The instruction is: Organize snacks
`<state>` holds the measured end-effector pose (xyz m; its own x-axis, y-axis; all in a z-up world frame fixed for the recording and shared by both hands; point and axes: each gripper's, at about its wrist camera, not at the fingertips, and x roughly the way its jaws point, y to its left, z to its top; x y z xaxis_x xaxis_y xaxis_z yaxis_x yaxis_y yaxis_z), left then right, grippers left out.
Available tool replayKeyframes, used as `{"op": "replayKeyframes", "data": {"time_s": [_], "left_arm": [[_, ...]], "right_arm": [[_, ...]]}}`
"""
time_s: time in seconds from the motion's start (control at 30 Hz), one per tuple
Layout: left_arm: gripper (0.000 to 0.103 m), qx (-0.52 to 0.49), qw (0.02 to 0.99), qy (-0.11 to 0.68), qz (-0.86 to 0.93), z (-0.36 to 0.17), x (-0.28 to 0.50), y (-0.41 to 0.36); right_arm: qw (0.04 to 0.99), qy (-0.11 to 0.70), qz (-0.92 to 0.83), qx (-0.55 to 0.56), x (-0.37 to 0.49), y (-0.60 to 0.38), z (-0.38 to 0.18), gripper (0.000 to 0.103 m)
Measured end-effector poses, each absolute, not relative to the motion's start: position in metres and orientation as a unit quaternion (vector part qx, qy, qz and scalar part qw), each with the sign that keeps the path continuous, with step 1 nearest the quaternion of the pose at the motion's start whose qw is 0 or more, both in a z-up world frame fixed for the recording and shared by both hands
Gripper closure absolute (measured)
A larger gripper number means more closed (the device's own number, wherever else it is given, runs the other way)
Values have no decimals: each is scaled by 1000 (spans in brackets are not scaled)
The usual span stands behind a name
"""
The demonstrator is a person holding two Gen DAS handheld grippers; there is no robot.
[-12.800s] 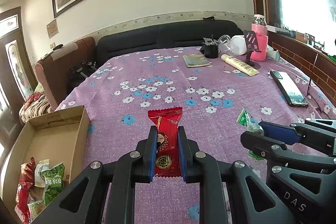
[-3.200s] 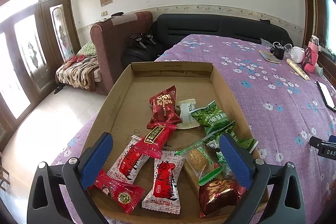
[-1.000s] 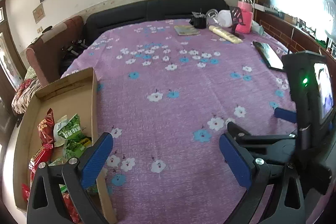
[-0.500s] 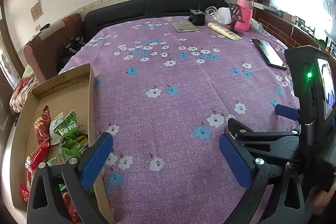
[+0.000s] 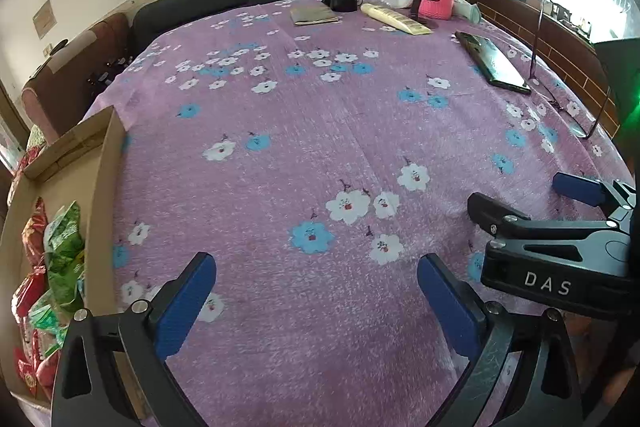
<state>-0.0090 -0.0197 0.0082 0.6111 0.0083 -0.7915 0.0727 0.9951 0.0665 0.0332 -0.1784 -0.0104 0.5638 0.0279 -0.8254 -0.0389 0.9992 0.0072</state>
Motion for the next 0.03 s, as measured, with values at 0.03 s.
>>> {"op": "replayKeyframes", "data": {"time_s": [0.03], "left_arm": [[1, 45, 896, 442, -18, 7, -9, -20]], "right_arm": [[884, 466, 19, -5, 33, -179, -11, 0]]}}
